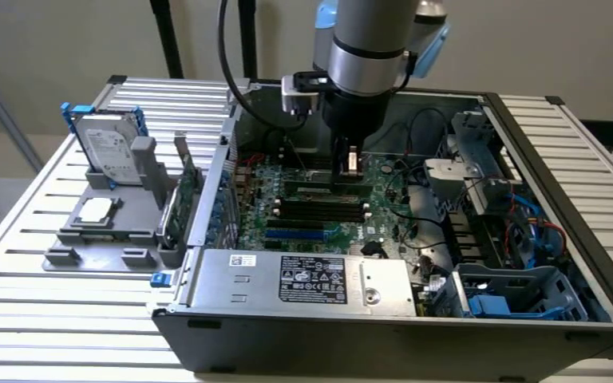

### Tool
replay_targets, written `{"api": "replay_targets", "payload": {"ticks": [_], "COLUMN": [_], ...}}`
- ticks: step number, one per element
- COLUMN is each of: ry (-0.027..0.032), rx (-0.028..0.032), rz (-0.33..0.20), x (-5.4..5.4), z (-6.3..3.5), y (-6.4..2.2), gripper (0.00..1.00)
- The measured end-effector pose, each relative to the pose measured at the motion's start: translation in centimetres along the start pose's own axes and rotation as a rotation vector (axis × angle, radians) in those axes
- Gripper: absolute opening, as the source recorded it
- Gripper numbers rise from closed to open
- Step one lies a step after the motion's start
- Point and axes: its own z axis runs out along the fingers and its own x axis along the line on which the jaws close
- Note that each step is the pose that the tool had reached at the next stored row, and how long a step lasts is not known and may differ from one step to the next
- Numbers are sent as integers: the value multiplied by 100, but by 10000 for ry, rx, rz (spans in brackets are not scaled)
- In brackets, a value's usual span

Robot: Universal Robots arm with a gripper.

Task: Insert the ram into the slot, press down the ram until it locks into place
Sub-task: 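Insert the ram into the slot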

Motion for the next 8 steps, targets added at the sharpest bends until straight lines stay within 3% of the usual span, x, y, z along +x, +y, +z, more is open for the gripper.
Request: {"api": "replay_targets", "payload": {"ticks": [8], "ry": [84], "rx": [85], "rz": [1], "x": [-4], "z": [137], "y": [51], "gripper": [13]}}
